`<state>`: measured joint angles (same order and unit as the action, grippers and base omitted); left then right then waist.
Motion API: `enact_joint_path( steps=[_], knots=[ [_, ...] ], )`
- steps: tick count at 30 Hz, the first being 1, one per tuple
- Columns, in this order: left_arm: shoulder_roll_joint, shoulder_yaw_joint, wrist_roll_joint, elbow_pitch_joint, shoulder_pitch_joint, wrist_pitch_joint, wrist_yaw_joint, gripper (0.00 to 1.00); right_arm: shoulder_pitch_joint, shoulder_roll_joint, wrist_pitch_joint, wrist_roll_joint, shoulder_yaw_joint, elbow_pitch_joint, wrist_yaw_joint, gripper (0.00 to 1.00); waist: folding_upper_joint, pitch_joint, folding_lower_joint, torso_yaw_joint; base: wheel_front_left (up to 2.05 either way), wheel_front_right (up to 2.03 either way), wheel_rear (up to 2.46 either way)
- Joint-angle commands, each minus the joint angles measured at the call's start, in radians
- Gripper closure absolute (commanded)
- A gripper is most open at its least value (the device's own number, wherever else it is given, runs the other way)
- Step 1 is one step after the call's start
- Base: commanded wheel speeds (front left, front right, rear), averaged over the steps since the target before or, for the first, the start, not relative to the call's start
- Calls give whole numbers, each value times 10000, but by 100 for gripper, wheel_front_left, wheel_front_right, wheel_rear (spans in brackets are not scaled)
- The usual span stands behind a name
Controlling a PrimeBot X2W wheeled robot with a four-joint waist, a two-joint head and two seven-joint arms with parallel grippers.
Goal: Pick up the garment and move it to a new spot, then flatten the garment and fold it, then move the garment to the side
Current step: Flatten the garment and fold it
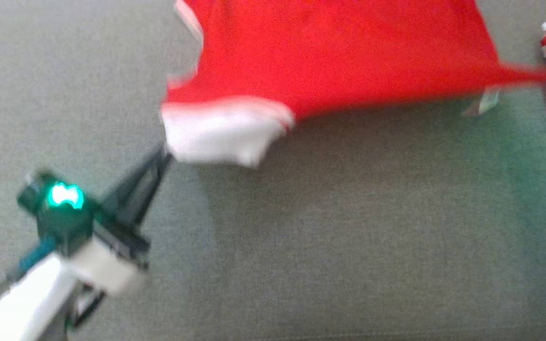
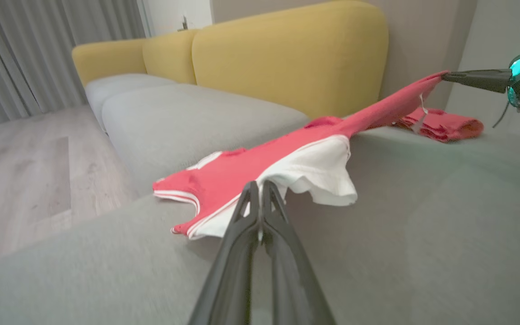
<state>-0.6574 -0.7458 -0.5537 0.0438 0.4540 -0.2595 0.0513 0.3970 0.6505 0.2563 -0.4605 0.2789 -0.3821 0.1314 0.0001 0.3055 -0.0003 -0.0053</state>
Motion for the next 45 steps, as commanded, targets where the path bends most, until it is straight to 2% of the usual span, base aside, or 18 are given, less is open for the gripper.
enact_joint_path(
  steps=[1,9,15,18,23,28,34,35,36,37,38,42,45],
  knots=[
    [-637,448,-25,-551,-160,-21,-119,100,-743,431,54,-54,-221,448,-7,100,-1,-488,3,17,0,0,0],
    [-1552,-351,-238,-2208,-2679,686,-709,100,-4278,167,-110,-29,-1033,1772,-7,100,-1,-1406,3,76,0,0,0],
    [-1645,-299,-426,-2939,-2831,1026,-1015,100,-5241,-235,-681,52,-1587,2856,-7,100,-1,-1294,3,66,0,0,0],
    [-1467,-195,-432,-2857,-2281,1096,-835,100,-4902,-390,-863,-25,-1748,2970,-7,100,-1,-994,3,42,0,0,0],
    [-988,103,-565,-2271,-704,1359,-265,100,-3684,-406,-1128,-272,-1610,2672,-7,100,-1,-323,3,17,0,0,0],
    [-401,245,-705,-1098,1205,1705,352,100,-2234,-314,-1285,-427,-1205,2082,-7,100,-1,430,3,-6,0,0,0],
    [204,63,-946,412,3054,2089,682,100,-712,-335,-1148,-499,-511,1338,-7,100,-1,1174,3,-132,0,0,0],
    [279,6,-998,651,3237,2133,704,100,-523,-368,-1094,-511,-410,1205,-7,86,-1,1262,3,-155,0,0,0],
    [279,6,-998,651,3237,2133,704,100,-523,-368,-1094,-511,-410,1205,-7,86,-1,1262,3,-155,0,0,0],
    [317,-83,-1007,898,3378,2199,721,59,-353,-440,-1030,-546,-357,1050,-7,8,-1,1316,3,-180,0,0,0],
    [345,-153,-999,1113,3489,2201,733,0,-198,-521,-907,-566,-298,928,-7,0,-1,1354,3,-207,0,0,0],
    [481,-274,-1109,1744,3415,1982,734,0,65,-738,-489,-622,-20,510,-7,0,-1,1313,3,-260,0,0,0],
    [618,-214,-1367,1946,2912,1778,484,0,-25,-853,-252,-629,55,225,-7,0,-1,1118,3,-282,0,0,0]
  ],
)
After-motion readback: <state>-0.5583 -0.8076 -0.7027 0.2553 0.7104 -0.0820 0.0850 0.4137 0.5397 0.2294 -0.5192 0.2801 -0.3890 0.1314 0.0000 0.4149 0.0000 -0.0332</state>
